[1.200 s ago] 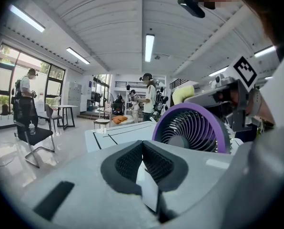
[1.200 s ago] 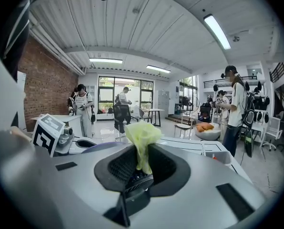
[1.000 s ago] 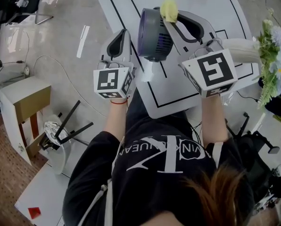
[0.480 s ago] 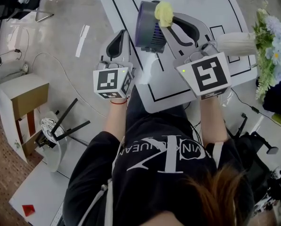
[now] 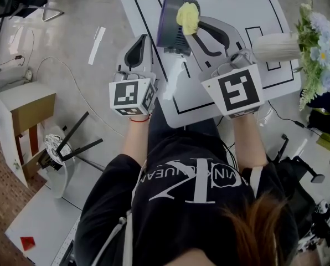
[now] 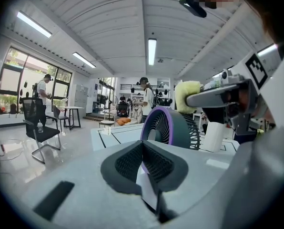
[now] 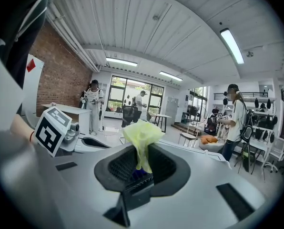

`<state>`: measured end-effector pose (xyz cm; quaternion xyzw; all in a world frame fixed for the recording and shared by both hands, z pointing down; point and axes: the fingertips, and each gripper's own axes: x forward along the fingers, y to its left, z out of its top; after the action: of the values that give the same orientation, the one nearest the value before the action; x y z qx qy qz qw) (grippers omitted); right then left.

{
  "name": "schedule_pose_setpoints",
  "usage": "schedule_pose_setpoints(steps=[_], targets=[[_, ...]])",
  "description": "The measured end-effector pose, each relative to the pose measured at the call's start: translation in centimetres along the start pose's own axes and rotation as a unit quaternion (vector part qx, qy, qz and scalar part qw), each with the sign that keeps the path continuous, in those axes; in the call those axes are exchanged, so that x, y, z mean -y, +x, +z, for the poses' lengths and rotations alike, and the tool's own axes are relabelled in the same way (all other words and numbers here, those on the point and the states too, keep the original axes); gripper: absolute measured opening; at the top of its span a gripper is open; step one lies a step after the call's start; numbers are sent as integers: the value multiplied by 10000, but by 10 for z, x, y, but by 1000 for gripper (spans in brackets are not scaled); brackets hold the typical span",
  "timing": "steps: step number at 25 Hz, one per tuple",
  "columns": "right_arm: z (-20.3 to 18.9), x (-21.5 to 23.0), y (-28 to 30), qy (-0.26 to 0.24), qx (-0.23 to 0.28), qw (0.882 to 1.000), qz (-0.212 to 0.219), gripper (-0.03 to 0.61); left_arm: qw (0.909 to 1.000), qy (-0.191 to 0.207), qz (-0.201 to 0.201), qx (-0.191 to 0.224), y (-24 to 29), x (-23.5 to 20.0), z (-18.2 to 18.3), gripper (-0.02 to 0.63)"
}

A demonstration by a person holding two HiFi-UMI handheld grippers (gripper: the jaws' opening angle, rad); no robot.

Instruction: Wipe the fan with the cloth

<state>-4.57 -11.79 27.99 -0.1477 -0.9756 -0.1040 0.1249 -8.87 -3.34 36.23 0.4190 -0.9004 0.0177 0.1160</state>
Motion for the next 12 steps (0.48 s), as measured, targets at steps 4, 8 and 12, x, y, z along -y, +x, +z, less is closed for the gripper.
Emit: schedule_pose_setpoints(steps=[4,8,12], targets=[[-6,-4,-3,-234,-130,9996,86,66,10000,-16,44,-5,-5,3,-3,11],[-5,-9,-7,-146,-56,9999,42,66,9999,-37,101,7,-12,4,-5,10],[-9,-14,-11,-289,-111,9995,80,66,9999,-61,140,15,-17,7,-7,11]])
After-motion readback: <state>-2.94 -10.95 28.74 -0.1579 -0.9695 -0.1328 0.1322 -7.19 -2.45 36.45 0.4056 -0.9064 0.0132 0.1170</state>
